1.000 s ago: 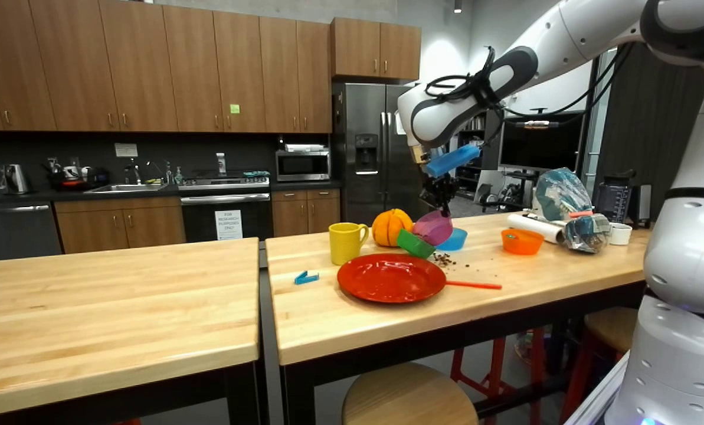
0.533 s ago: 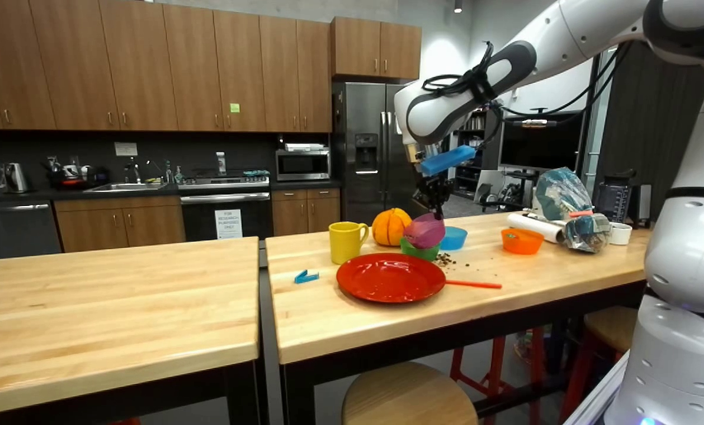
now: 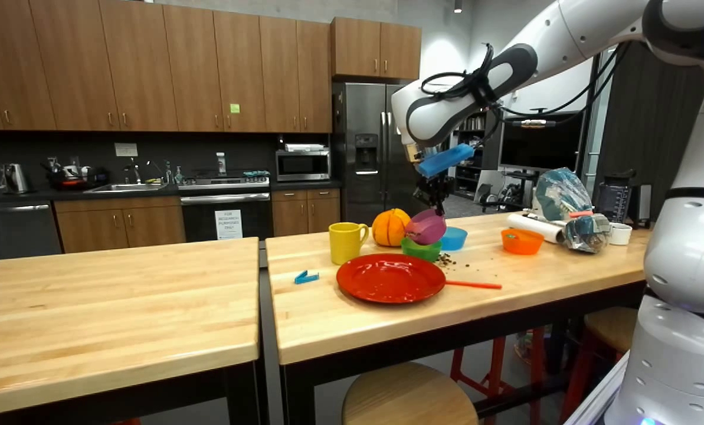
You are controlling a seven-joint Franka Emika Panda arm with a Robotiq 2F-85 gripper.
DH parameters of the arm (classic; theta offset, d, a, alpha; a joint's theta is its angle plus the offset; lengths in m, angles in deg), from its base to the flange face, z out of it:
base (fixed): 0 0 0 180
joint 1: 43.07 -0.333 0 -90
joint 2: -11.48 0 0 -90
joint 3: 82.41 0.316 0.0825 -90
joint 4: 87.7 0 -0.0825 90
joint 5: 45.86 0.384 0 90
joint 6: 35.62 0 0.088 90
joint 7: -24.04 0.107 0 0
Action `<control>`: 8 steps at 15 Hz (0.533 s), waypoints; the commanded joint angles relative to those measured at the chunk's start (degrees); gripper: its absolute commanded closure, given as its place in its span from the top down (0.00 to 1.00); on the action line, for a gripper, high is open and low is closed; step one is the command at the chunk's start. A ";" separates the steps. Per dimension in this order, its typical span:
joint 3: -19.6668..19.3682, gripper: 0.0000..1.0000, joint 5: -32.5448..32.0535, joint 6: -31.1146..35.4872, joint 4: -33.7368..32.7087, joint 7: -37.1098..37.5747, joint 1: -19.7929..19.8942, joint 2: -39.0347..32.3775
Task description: Pour the contents in the purple bowl into the green bowl.
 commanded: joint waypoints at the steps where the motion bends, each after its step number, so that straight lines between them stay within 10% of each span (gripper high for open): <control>1: 1.07 0.01 -7.91 -0.20 -1.47 6.35 0.18 0.69; 8: 5.77 0.01 -29.95 -3.07 0.35 15.41 -3.00 3.49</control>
